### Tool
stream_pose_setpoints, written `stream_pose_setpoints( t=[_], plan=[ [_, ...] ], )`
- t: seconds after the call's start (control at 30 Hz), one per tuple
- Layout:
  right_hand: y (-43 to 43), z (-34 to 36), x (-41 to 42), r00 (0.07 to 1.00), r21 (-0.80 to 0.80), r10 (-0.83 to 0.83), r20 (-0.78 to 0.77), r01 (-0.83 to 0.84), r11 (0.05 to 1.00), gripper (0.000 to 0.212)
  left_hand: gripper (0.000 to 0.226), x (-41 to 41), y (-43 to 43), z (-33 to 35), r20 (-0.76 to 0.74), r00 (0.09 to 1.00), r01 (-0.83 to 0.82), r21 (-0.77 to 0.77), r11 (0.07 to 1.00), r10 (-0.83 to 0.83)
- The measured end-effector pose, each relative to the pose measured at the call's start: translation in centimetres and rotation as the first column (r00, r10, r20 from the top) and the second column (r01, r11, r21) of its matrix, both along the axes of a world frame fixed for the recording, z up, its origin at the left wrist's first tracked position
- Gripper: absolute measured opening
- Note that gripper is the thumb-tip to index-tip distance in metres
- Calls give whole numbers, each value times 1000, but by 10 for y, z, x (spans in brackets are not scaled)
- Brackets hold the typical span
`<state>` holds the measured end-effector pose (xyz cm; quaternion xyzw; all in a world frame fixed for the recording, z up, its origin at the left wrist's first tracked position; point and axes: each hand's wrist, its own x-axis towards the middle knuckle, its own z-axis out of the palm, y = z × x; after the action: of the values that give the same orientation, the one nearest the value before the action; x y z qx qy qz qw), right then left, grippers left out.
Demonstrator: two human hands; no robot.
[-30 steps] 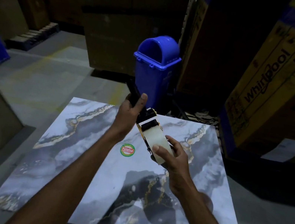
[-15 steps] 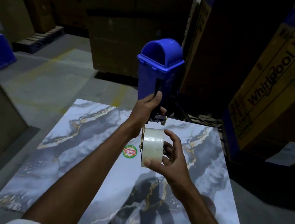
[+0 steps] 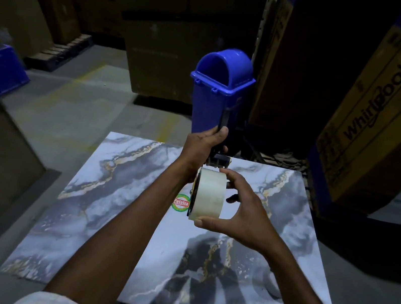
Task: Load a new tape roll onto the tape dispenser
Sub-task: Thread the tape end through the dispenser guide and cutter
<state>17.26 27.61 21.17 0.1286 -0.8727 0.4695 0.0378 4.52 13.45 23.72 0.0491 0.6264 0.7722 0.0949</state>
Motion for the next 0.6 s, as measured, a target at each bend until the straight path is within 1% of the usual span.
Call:
stream_pose_setpoints(
  t=[0.07, 0.17, 0.23, 0.3, 0.37, 0.43, 0.47, 0.53, 0.6],
  plan=[
    [2, 6, 0, 1000, 10, 8, -12, -8, 1000, 103, 30, -1, -2, -1, 0, 1000, 8, -18, 1000, -8],
    [3, 18, -3, 999, -26, -3, -46, 2, 1000, 84, 31, -2, -4, -1, -11, 1000, 7, -69, 998, -8],
    [4, 26, -6, 999, -18, 39, -21, -40, 999, 81, 33, -4, -4, -2, 11, 1000, -14, -75, 997, 15],
    [5, 31, -9, 992, -31, 113, 62, -112, 993, 88, 32, -8, -4, -3, 76, 996, -42, -72, 997, 48],
    [7, 34, -13, 974, -105, 160, 163, -144, 984, 89, 39, -11, -5, -4, 158, 986, -46, -79, 996, 58],
    [7, 37, -18, 947, -201, 200, 249, -152, 968, 77, 51, -14, -5, -6, 224, 972, -49, -103, 993, 71],
    [7, 38, -21, 935, -235, 217, 281, -152, 960, 71, 53, -16, -5, -7, 257, 963, -52, -121, 991, 82],
    [7, 40, -28, 907, -315, 247, 340, -137, 939, 62, 51, -19, -4, -6, 329, 940, -40, -156, 987, 91],
    [8, 42, -36, 877, -394, 276, 394, -111, 912, 58, 43, -19, -4, -4, 404, 913, 20, -192, 981, 61]
  ],
)
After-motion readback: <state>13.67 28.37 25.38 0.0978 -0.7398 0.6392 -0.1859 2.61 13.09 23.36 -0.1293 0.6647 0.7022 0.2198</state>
